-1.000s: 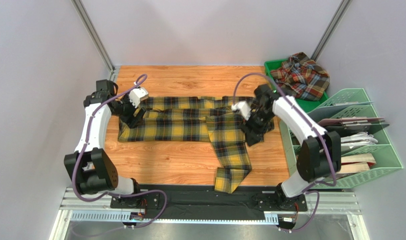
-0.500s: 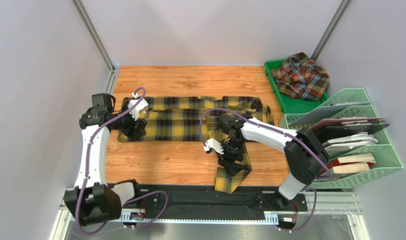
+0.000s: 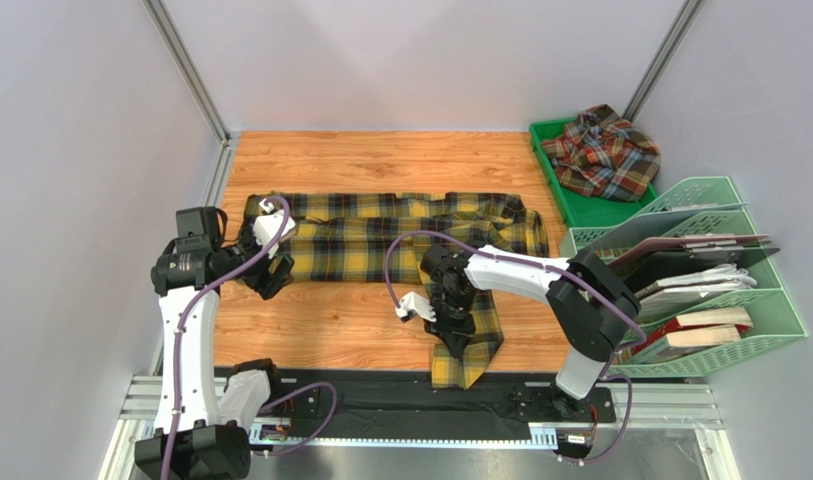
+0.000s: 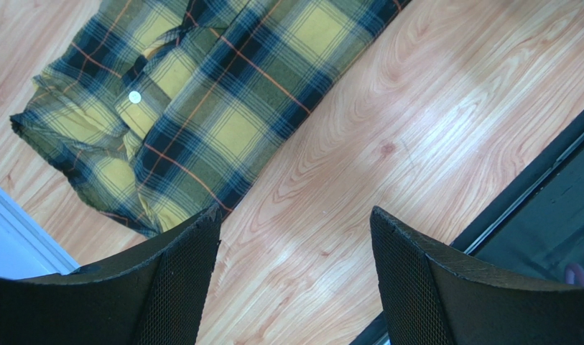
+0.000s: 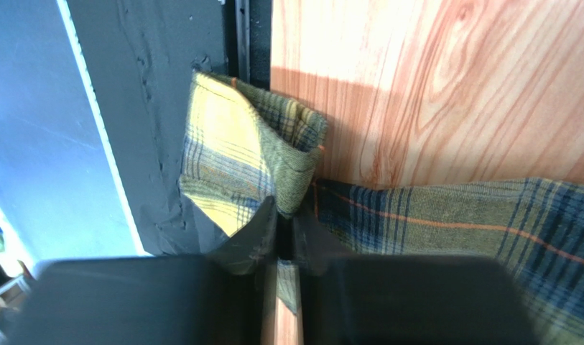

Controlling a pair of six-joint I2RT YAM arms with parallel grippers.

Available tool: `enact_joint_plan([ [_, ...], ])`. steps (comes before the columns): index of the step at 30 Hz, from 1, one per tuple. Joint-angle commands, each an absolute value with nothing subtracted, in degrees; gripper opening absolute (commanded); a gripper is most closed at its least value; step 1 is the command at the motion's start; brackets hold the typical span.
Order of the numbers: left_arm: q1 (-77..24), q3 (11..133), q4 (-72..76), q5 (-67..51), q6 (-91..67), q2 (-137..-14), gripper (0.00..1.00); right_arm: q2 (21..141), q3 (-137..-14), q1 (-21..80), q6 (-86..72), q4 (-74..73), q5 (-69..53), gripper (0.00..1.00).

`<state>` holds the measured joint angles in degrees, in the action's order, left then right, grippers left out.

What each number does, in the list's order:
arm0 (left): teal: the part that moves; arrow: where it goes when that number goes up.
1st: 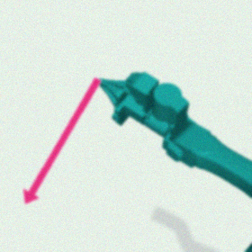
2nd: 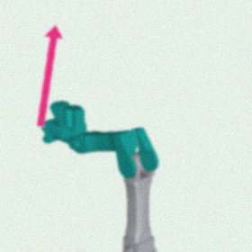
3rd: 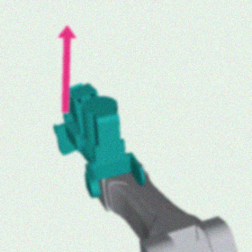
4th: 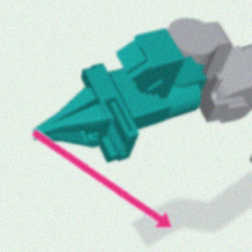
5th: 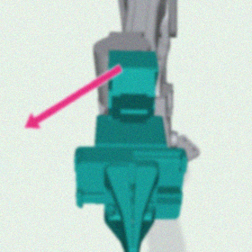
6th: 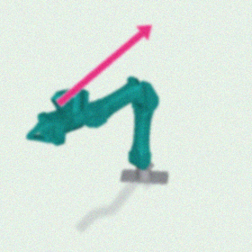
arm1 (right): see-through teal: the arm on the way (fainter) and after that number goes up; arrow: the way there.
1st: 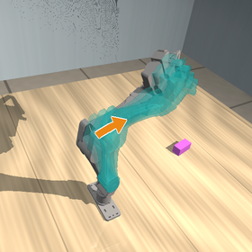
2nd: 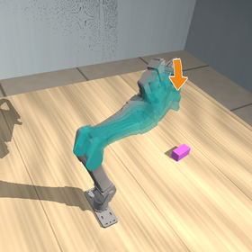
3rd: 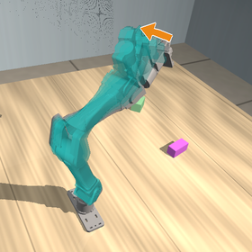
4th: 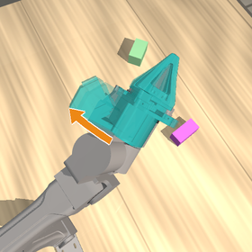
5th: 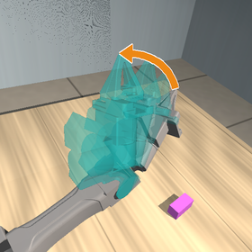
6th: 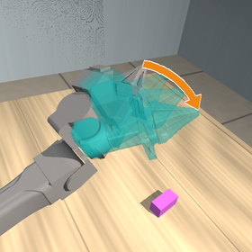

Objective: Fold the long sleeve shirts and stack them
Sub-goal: Fold the shirt

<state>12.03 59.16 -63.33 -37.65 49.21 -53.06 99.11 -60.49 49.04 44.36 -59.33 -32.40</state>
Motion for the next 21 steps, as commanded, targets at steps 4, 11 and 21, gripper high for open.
enact_joint_plan([
  [4, 12.2, 60.6, -61.3, -46.7, 40.4, -49.0, 0.84, 92.0, -66.7, 48.6, 43.6, -63.0, -33.2, 0.0],
  [11, 5.3, 59.7, -66.8, -63.9, 35.8, -51.3, 0.92, 87.2, -75.1, 41.8, 34.5, -57.3, -33.5, 0.0],
  [21, -17.7, 55.8, -34.5, -53.4, 10.0, -54.7, 0.94, 82.1, -80.5, 39.3, 24.9, -45.0, -32.7, 0.0],
])
